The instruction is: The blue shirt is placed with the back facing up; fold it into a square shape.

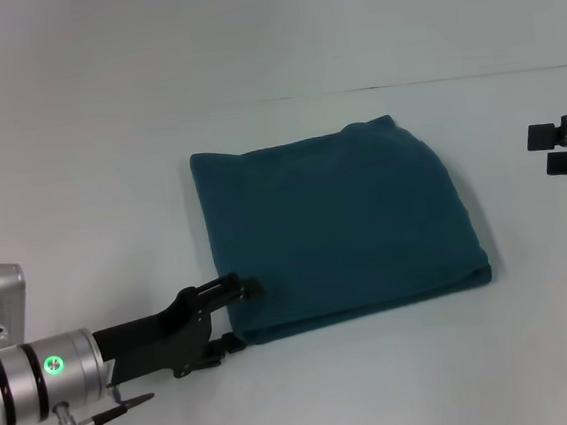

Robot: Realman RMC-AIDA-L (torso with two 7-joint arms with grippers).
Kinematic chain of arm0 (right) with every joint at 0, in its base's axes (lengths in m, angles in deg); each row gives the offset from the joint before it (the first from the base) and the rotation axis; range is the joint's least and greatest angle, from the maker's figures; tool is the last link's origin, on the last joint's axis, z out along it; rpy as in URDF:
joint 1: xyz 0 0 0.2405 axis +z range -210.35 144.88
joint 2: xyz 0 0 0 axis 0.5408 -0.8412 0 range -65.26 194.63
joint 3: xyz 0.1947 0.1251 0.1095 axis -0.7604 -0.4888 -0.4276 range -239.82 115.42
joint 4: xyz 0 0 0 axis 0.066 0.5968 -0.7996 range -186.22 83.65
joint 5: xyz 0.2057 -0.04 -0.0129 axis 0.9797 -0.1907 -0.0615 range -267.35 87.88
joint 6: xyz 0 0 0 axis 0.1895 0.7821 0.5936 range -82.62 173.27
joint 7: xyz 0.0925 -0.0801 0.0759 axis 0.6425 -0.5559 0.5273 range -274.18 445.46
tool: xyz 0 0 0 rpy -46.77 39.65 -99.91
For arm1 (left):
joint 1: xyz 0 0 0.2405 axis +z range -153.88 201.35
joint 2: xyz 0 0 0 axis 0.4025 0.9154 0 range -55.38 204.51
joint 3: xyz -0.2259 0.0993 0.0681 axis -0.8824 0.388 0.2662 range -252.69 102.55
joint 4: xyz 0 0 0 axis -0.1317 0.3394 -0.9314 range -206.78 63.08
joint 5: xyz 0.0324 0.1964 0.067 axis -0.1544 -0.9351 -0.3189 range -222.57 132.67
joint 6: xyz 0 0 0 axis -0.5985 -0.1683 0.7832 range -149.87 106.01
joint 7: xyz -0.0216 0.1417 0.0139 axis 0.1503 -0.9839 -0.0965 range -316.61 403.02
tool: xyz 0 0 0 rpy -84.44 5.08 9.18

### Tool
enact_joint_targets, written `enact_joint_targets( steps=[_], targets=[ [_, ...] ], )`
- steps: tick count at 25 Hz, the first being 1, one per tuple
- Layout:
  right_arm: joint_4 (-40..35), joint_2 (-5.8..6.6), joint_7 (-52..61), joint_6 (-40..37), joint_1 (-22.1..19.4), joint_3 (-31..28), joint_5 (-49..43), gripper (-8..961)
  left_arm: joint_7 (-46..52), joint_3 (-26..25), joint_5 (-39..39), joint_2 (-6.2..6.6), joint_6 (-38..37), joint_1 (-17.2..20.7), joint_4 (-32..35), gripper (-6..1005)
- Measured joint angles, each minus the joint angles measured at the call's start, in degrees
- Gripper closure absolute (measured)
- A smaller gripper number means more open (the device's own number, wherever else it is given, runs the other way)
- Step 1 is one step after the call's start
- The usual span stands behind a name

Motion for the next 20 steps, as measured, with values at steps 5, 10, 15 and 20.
enact_joint_targets(
  steps=[5, 10, 15, 20],
  targets=[
    [0.00, 0.04, -0.12, -0.05, 0.00, -0.03, 0.00, 16, 0.10, 0.00, -0.11, 0.00, 0.02, -0.10, -0.03, 85],
    [0.00, 0.14, -0.14, -0.09, 0.00, -0.28, 0.00, 16, -0.12, 0.13, -0.41, 0.12, -0.21, -0.01, -0.05, 162],
    [0.00, 0.16, -0.14, -0.09, 0.00, -0.49, 0.00, 16, 0.10, 1.26, -0.45, 0.16, 0.28, -0.20, -0.05, 238],
    [0.00, 0.18, -0.14, -0.09, 0.00, -0.53, 0.00, 16, 0.18, 1.66, -0.44, 0.18, 0.72, -0.32, -0.05, 440]
  ],
)
